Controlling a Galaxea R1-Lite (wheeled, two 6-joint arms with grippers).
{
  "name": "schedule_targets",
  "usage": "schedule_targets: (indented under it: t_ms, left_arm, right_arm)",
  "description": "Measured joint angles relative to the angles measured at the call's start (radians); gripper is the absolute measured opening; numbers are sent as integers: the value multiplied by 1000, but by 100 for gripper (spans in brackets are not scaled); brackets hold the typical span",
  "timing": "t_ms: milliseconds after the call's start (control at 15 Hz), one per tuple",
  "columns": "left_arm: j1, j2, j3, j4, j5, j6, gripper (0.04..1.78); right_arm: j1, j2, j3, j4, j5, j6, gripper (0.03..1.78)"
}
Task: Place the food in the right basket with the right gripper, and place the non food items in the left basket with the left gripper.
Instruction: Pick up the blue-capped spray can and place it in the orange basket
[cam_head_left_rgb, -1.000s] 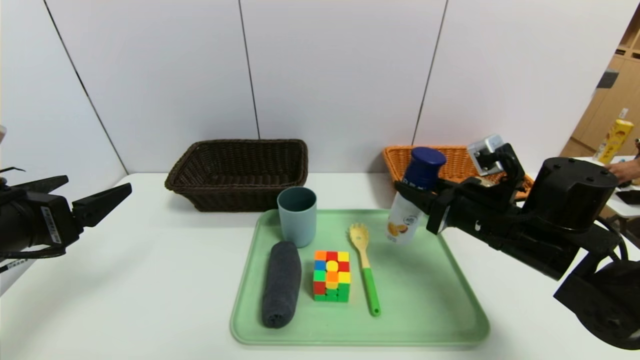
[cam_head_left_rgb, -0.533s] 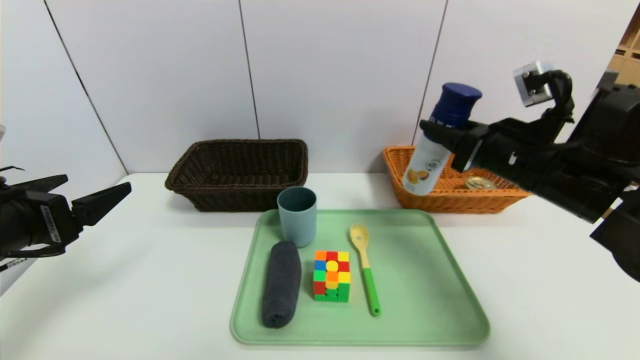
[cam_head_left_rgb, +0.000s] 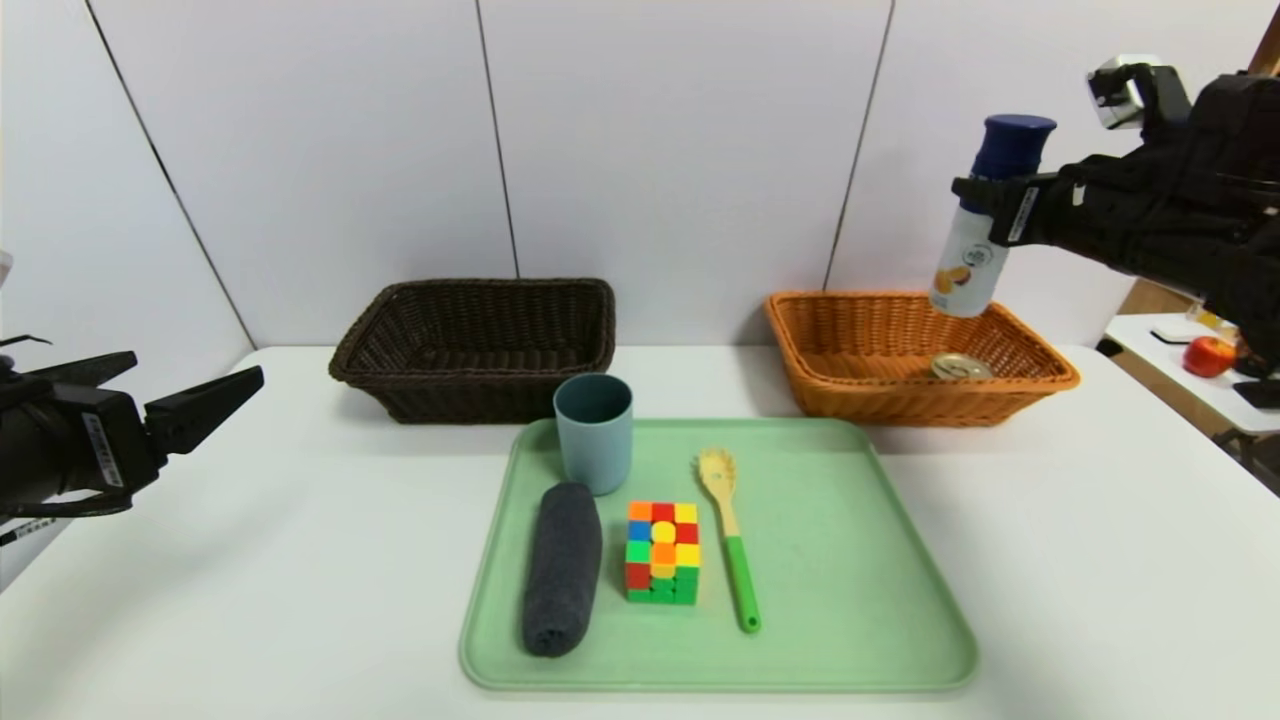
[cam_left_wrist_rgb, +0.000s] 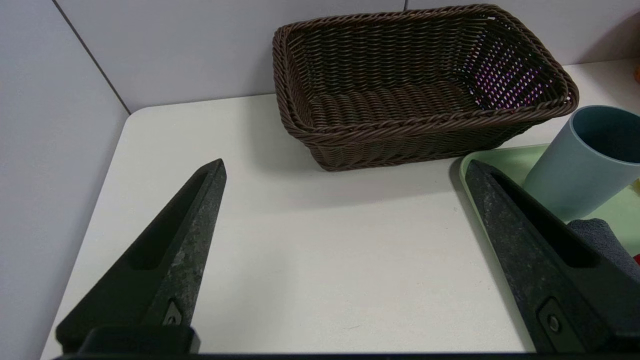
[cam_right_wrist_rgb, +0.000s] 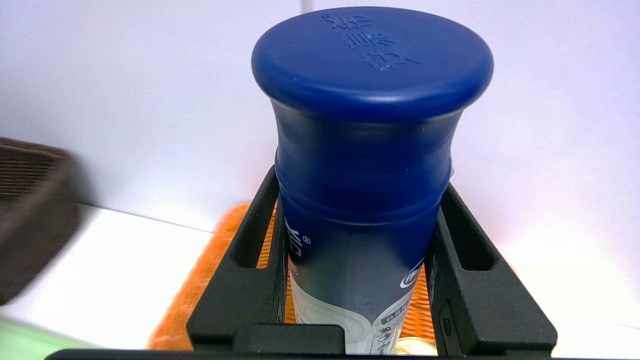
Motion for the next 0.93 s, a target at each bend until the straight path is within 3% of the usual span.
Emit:
schedule_targets:
  t_ms: [267,533,733,933]
  left_arm:
    - [0,0,1,0,1,-1,169]
    - [0,0,2,0,0,0,169]
    - [0,0,1,0,-1,1,169]
    - [0,0,2,0,-1,0,169]
  right_arm:
    - [-10,117,-107,87,-6,-9,75]
    - [3,217,-132,74,-46,-7,75]
    - [14,266,-132,63,-50,-2,75]
    - [26,308,-120,-13,-64,-2,75]
